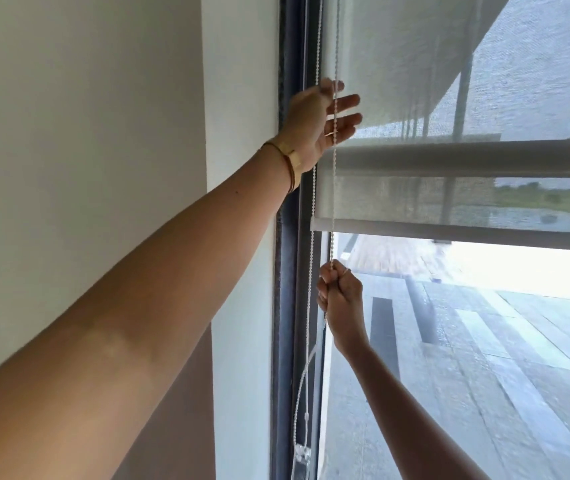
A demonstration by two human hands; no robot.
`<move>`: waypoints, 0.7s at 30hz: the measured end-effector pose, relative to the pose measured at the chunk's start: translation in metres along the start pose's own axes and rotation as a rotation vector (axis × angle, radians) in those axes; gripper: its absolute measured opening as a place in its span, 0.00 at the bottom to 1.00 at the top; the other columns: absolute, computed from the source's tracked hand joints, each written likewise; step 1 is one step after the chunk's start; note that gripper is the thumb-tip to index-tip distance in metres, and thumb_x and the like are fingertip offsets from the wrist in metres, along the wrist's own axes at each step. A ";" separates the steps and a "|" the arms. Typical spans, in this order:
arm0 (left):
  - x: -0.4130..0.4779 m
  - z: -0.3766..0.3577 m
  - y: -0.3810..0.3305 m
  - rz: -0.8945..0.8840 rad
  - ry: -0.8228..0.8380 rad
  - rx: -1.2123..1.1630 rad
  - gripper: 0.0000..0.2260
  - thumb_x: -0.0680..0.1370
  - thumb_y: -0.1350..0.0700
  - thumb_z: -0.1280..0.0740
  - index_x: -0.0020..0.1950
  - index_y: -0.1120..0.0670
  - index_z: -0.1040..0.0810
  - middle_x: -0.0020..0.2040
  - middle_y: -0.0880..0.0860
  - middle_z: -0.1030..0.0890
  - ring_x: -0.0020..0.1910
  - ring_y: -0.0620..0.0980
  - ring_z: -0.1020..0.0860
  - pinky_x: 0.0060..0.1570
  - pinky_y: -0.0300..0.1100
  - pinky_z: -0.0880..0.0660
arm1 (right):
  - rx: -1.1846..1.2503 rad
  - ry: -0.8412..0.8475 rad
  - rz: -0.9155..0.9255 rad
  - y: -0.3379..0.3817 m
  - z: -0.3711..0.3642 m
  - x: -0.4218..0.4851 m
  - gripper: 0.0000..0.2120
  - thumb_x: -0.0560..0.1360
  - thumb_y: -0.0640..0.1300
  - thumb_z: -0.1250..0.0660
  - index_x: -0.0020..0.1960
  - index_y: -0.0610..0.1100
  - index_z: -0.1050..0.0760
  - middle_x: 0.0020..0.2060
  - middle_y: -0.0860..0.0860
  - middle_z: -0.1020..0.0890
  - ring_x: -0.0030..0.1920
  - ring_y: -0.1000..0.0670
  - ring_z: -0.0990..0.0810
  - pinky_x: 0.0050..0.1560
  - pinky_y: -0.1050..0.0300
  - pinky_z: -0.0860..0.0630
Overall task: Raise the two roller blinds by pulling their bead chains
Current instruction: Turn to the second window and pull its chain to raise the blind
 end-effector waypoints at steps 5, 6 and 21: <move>-0.015 0.010 0.013 -0.071 -0.085 0.089 0.16 0.79 0.66 0.50 0.44 0.57 0.24 0.32 0.49 0.31 0.24 0.43 0.37 0.23 0.35 0.42 | -0.027 0.041 -0.073 -0.011 -0.002 -0.024 0.12 0.68 0.22 0.54 0.35 0.36 0.39 0.28 0.52 0.40 0.27 0.57 0.43 0.27 0.65 0.48; -0.019 0.012 0.011 -0.118 -0.122 0.102 0.17 0.78 0.67 0.51 0.40 0.55 0.27 0.31 0.49 0.33 0.24 0.43 0.39 0.22 0.35 0.45 | -0.048 0.063 -0.087 -0.010 -0.004 -0.025 0.12 0.69 0.22 0.54 0.35 0.35 0.38 0.28 0.51 0.39 0.26 0.57 0.42 0.26 0.65 0.47; -0.052 0.048 0.023 -0.421 -0.315 0.304 0.19 0.70 0.73 0.48 0.28 0.49 0.36 0.29 0.47 0.35 0.29 0.43 0.38 0.33 0.38 0.40 | -0.028 0.117 -0.163 0.122 -0.004 0.106 0.20 0.75 0.31 0.51 0.62 0.37 0.27 0.52 0.45 0.19 0.57 0.43 0.21 0.51 0.53 0.21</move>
Point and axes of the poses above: each hand's wrist, its own x-axis towards the middle knuckle, its own z-axis out of the back of the hand, y = z × x, the point moved 10 cm from there along x, towards the middle knuckle
